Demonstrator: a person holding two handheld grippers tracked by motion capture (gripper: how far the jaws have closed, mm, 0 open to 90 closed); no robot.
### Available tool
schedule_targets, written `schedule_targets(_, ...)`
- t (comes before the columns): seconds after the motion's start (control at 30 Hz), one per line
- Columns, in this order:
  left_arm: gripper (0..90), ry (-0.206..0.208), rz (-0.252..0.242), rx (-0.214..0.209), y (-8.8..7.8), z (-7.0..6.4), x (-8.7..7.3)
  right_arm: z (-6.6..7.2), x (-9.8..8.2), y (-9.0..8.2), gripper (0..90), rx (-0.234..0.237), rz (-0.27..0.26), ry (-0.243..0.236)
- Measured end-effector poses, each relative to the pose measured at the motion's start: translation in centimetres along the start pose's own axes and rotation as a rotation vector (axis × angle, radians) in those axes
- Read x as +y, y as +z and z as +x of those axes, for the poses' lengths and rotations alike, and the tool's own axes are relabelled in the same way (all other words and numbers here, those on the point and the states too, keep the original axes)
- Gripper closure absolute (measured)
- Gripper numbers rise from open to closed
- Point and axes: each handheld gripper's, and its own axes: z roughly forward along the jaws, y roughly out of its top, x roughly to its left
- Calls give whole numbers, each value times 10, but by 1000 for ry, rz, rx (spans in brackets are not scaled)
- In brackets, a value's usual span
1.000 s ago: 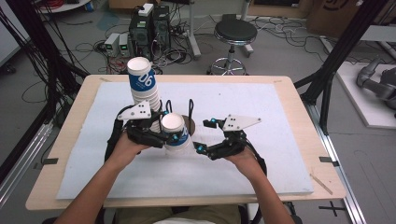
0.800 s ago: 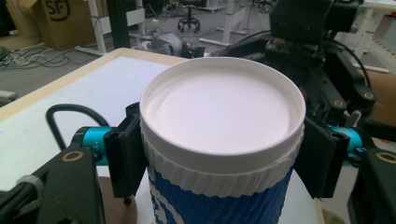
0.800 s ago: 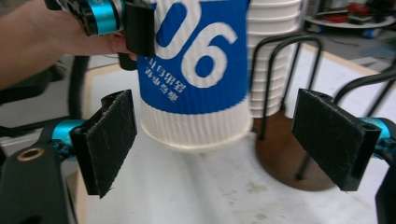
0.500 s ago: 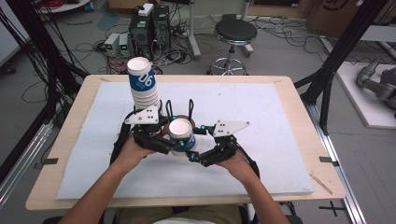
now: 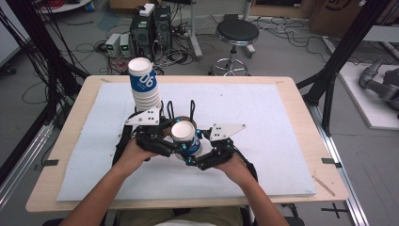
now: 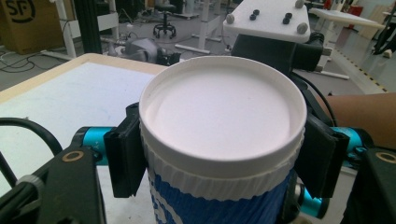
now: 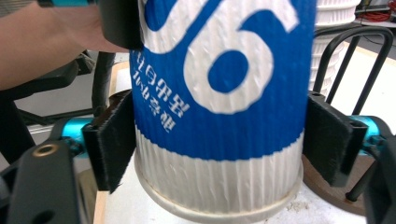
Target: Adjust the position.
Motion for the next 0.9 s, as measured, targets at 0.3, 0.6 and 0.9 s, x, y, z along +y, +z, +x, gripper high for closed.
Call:
schedule_targets(0.3, 288, -17, 29, -22, 3, 3, -3, -1, 6, -8, 260, -29, 102, -68)
schedule_targets(0.6, 189, 86, 141, 4, 4, -3, -4, 1, 12, -12, 266, -62, 238, -132)
schedule_targets(0.9, 276, 106, 163, -73, 4, -4, -4, 4, 11, -9, 263, -3, 274, -160)
